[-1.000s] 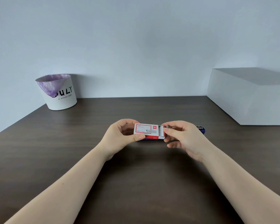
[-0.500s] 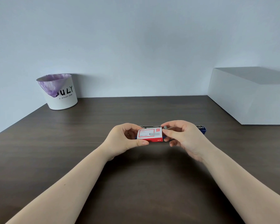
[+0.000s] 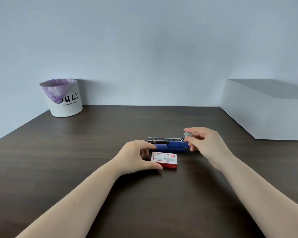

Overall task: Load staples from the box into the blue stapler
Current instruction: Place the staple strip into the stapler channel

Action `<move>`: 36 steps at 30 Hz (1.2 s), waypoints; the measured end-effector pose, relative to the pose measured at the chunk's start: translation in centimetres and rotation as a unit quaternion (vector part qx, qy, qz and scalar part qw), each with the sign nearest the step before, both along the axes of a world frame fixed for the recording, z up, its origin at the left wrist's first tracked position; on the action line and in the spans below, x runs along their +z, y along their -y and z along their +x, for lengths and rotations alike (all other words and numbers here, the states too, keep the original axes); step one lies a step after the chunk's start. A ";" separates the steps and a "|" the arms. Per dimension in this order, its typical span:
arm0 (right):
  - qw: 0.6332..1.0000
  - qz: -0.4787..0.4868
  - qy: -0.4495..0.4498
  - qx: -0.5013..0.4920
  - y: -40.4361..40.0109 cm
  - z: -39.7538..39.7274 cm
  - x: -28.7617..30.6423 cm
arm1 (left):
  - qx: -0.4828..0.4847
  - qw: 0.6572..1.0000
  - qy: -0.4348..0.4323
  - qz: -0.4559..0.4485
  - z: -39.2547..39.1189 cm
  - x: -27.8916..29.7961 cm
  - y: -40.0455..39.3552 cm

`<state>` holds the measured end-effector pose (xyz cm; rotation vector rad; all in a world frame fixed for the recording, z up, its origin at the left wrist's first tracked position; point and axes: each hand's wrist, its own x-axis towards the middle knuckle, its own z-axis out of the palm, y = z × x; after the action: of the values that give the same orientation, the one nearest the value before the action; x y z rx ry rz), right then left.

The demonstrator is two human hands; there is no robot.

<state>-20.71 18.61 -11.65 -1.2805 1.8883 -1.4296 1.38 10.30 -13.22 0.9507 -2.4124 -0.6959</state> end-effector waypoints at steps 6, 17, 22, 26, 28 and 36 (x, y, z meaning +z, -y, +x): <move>0.999 0.019 -0.026 0.014 0.9 0.5 0.5 | 0.089 0.976 -0.170 0.104 0.1 0.3 0.6; 0.949 0.078 -0.283 0.114 2.7 1.5 3.0 | 0.120 0.989 -0.087 -0.012 -0.1 -0.4 2.2; 0.944 0.091 -0.288 0.134 3.3 1.7 2.6 | 0.077 0.996 0.011 -0.039 -0.4 -0.8 2.3; 0.948 0.091 -0.272 0.138 3.8 1.7 2.4 | 0.080 0.995 0.033 -0.042 -0.5 -1.1 2.6; 0.948 0.093 -0.269 0.142 3.9 1.6 2.5 | 0.070 0.996 0.040 -0.042 -0.6 -1.1 2.7; 0.937 0.096 -0.298 0.152 4.2 2.1 2.4 | 0.071 0.997 0.032 -0.029 -0.5 -1.2 3.0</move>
<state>-18.63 14.45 -9.24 -1.9531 1.9982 -0.7188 0.86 7.35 -14.43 1.1241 -2.3782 -0.5490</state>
